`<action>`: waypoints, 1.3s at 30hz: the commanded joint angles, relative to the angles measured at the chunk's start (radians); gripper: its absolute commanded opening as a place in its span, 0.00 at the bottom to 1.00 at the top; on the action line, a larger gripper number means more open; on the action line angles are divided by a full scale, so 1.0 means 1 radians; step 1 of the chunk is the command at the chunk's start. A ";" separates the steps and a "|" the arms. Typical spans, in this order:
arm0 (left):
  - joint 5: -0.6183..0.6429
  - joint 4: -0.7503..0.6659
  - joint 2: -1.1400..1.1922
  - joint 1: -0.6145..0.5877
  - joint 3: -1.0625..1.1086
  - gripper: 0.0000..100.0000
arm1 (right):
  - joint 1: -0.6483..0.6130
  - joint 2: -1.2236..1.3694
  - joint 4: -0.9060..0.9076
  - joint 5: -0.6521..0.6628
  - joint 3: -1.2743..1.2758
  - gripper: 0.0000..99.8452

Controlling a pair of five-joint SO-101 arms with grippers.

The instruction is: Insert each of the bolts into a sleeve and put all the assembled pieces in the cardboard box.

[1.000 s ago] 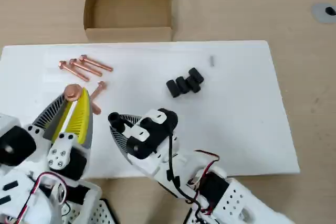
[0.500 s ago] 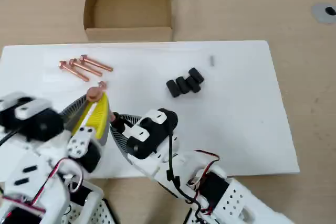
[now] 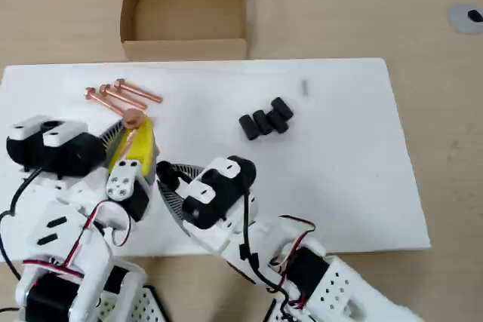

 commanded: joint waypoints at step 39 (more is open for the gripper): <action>0.055 0.117 0.001 0.069 -0.109 0.00 | -0.010 -0.012 -0.054 -0.009 0.007 0.01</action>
